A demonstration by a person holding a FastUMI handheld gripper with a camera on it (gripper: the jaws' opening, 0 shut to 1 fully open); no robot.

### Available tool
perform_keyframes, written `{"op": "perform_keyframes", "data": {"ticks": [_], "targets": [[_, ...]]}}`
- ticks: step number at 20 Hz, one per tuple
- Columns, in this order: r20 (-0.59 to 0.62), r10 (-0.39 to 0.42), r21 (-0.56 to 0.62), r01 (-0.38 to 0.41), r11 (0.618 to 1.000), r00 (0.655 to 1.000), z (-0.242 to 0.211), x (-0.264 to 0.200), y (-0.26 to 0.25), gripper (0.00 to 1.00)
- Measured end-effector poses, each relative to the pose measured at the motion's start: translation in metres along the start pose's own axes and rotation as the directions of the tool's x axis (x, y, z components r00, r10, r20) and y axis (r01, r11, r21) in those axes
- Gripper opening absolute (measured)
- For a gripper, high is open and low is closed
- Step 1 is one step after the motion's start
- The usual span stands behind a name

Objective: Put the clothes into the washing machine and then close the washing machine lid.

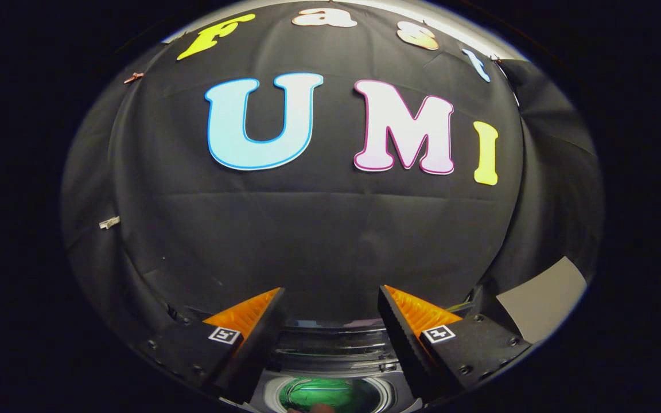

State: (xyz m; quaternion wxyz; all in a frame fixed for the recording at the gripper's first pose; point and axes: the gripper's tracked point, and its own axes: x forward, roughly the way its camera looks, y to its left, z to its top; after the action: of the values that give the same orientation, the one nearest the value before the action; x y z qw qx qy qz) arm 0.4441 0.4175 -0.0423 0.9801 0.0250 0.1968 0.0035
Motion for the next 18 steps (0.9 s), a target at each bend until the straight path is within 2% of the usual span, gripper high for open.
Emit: {"op": "perform_keyframes", "data": {"ticks": [7,9,14,18], "targets": [[-0.104,0.004,-0.004,-0.005,1.000,0.995,-0.034,0.029,-0.004,0.99],[-0.084,0.023,0.032,-0.020,0.999,0.996,-0.033,0.029,-0.004,0.99],[-0.062,0.052,0.026,-0.051,0.998,0.997,-0.034,0.021,-0.002,0.99],[0.005,0.071,0.015,-0.071,0.997,0.997,-0.046,-0.021,-0.004,0.99]]}}
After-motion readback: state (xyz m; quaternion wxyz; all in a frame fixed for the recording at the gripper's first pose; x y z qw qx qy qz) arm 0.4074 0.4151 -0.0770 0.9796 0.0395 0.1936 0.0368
